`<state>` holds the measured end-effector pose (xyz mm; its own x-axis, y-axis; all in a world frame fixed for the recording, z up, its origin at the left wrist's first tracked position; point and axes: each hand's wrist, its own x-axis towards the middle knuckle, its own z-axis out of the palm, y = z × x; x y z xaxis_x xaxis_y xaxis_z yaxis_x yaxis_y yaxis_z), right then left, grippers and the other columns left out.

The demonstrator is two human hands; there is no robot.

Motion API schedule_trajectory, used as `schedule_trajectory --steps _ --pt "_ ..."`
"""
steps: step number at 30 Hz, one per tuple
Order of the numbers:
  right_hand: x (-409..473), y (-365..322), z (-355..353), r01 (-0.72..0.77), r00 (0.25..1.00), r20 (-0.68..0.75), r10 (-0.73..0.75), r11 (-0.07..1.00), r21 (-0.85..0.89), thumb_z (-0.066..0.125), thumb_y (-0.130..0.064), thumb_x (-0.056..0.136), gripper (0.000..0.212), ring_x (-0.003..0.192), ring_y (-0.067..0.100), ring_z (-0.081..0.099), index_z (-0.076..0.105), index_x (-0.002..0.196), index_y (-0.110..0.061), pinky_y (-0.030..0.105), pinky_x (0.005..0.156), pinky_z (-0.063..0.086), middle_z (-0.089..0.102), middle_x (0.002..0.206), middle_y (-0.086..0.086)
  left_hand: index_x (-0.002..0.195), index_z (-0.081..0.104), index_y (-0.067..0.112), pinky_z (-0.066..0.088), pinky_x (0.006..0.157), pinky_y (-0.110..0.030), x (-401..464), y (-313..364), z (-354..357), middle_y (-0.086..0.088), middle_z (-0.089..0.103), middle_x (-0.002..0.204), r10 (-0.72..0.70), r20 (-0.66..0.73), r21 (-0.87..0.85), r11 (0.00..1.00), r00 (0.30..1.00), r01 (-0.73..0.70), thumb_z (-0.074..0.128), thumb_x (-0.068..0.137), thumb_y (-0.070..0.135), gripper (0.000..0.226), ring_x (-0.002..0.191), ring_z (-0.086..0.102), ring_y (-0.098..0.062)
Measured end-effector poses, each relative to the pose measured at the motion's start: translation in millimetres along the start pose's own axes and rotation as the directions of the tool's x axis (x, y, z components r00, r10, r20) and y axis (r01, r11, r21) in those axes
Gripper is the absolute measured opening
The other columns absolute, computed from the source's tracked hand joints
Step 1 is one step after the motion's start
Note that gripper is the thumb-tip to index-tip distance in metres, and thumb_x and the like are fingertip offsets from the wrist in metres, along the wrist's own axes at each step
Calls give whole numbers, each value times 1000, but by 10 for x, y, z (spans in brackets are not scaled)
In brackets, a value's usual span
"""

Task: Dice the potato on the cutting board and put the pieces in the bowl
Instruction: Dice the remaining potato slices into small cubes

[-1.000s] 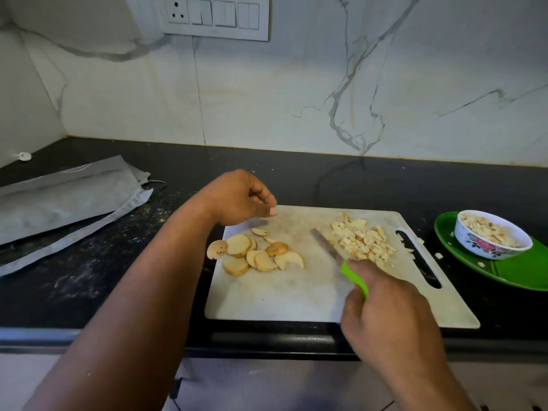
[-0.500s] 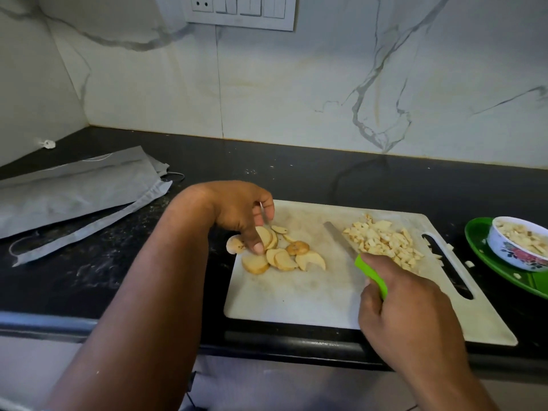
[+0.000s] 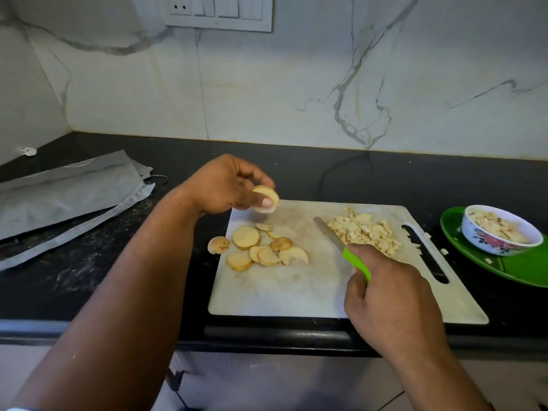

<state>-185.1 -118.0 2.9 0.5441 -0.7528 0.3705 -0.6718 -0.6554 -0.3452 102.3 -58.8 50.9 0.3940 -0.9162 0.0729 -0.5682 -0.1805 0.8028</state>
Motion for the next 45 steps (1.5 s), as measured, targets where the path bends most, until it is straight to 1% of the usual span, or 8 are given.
schedule_trajectory --steps 4,12,19,24,27,35,41,45 --pt "-3 90 -71 -41 999 -29 40 999 -35 58 -25 89 43 75 21 64 60 131 -33 22 61 37 72 88 -4 112 76 32 55 76 -21 67 171 456 8 74 70 86 -35 29 996 996 -85 88 80 29 34 65 69 -2" --pt "84 93 -125 -33 999 -20 35 994 102 59 -26 90 43 66 8 58 59 132 -33 16 56 42 69 87 -11 135 66 37 37 107 -23 191 118 651 16 62 140 43 186 434 893 982 -121 78 90 43 47 128 54 -4" --pt "156 12 -157 -12 1000 -20 13 999 53 59 -26 90 43 56 5 47 61 131 -35 11 49 29 60 73 -12 109 80 36 55 99 -31 268 90 697 21 73 107 44 92 422 903 995 -79 83 85 44 25 98 64 2" --pt "253 -88 -109 -2 1000 -9 2 999 -46 56 -30 90 43 91 12 66 61 132 -38 16 68 39 71 108 -12 95 82 32 60 90 -32 315 91 825 19 75 93 17 5 382 924 1000 -18 87 79 47 23 91 67 0" --pt "258 -133 -105 21 1000 16 -20 998 -66 55 -30 91 43 93 10 65 59 133 -38 14 68 39 70 110 -12 89 82 31 62 87 -34 335 84 858 18 75 88 -13 -28 357 934 1000 23 88 77 47 21 87 68 -2" --pt "55 -181 -484 70 990 136 -44 979 -193 48 -40 91 48 94 5 57 48 138 -45 19 83 48 65 112 -19 88 82 30 60 89 -34 382 93 866 17 75 90 -59 -9 363 930 998 58 86 80 46 19 89 68 -5" --pt "228 -283 -312 54 998 29 -50 983 -178 53 -34 90 41 75 6 53 59 130 -39 14 65 38 69 101 -13 109 79 33 47 89 -21 320 103 802 25 67 97 -38 58 449 893 998 8 75 94 32 15 92 60 1" --pt "210 -293 -188 81 993 93 -67 983 -165 50 -34 91 41 88 7 61 57 132 -38 15 72 43 68 108 -12 110 79 35 52 94 -25 324 98 809 24 71 110 -45 44 450 893 998 20 77 93 35 17 98 63 -1"
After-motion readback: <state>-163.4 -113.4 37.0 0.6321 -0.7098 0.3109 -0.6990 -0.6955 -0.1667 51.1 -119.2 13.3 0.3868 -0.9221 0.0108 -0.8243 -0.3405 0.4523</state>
